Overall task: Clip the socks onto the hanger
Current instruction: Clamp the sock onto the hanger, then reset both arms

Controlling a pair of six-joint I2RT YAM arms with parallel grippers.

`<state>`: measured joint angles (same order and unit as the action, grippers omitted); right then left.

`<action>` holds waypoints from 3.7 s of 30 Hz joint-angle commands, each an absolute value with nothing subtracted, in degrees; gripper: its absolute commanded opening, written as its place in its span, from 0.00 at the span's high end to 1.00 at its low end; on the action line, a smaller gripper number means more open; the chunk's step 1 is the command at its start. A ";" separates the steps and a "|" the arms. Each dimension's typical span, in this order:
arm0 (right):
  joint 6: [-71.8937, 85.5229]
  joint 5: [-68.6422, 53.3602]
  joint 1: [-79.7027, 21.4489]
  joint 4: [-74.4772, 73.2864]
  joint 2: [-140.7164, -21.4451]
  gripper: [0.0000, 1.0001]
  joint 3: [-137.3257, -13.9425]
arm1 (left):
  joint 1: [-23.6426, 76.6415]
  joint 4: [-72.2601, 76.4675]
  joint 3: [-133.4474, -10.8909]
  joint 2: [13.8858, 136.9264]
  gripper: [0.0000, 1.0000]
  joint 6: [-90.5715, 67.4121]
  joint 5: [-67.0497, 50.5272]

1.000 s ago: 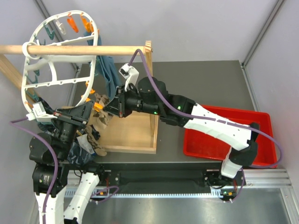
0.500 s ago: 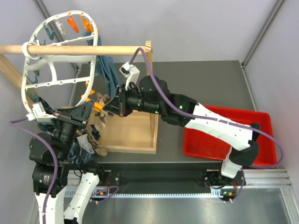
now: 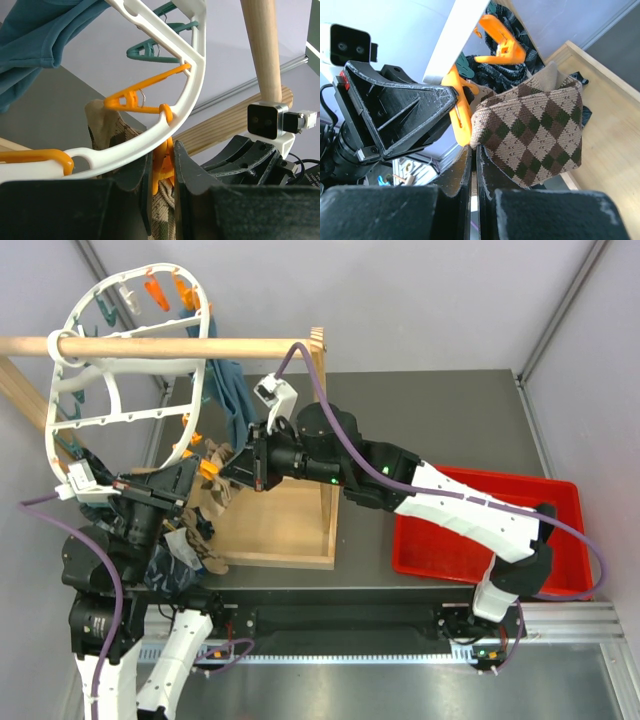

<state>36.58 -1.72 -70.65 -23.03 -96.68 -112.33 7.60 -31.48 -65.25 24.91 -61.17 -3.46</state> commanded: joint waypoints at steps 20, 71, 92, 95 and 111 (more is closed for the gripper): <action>36.30 -2.99 -71.98 -19.60 -96.68 1.00 -113.64 | 7.47 -28.91 -66.80 25.49 0.98 -60.91 -5.36; 21.35 13.97 -74.00 -18.91 -59.34 0.09 -60.75 | 0.81 -36.30 -58.54 15.12 0.34 -49.24 -40.16; 23.47 27.16 -72.86 -13.27 -56.08 0.00 -48.96 | 10.80 -53.95 -76.80 27.24 0.35 -26.83 -35.07; 23.64 26.19 -72.42 -13.45 -55.29 0.00 -48.95 | 15.02 -60.36 -85.32 30.84 0.33 -18.24 -28.34; 21.71 19.70 -64.79 -17.05 -51.16 0.00 -48.17 | 18.81 -46.43 -91.24 48.69 0.31 -9.13 -34.01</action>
